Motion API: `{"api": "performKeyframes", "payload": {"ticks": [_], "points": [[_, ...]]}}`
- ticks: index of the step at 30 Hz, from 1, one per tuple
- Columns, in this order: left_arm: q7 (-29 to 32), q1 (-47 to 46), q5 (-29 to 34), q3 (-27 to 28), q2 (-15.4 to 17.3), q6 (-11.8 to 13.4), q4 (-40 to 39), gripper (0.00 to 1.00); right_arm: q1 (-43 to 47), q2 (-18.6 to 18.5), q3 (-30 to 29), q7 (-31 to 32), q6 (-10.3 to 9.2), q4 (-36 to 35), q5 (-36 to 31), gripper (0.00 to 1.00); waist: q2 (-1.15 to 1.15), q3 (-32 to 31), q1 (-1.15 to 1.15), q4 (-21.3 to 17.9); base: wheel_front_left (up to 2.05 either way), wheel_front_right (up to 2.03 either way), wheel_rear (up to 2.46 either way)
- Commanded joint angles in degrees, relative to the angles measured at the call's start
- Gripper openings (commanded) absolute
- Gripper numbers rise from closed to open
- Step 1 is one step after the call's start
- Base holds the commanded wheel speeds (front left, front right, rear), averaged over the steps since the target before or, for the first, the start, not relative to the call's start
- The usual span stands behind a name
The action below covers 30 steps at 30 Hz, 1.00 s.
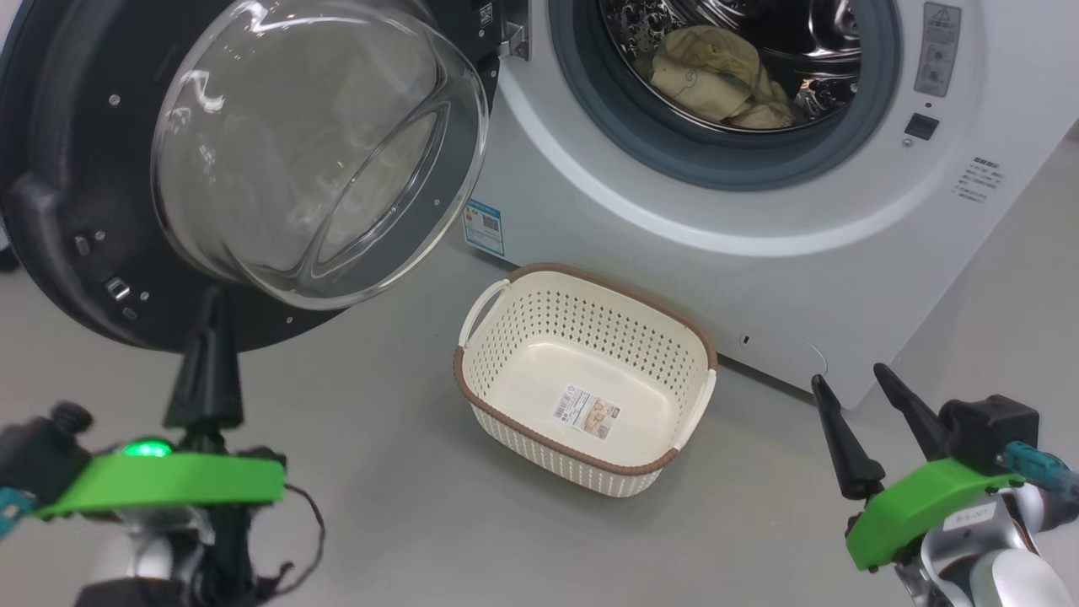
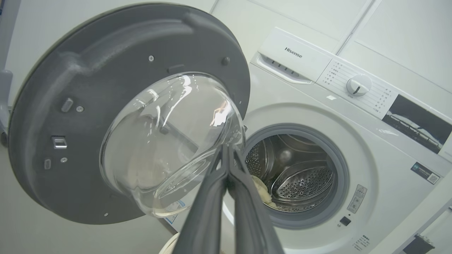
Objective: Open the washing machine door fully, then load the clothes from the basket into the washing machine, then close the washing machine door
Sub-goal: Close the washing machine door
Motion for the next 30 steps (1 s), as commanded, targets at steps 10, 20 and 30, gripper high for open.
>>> {"api": "performKeyframes", "payload": {"ticks": [10,20,30], "points": [[14.46,-19.76,-33.08,17.13,7.28,-2.11,-4.96,0.00,0.11,-0.79,1.16,-0.42,-0.01,-1.63,-0.08,1.00,0.00,0.08,0.00,-2.59,0.00,0.00,0.00],[26.34,-31.67,-47.10,26.89,18.09,4.83,14.93,0.00,-0.21,-0.60,2.01,-0.91,-0.01,-1.10,0.26,1.00,0.00,1.39,0.00,-6.78,0.00,0.00,0.00],[29.36,-35.80,-51.94,32.86,23.53,8.88,30.32,0.00,-1.10,-1.56,2.29,-0.53,-0.01,-1.46,0.40,1.00,0.00,4.10,0.00,-11.27,0.00,0.00,0.00]]}}
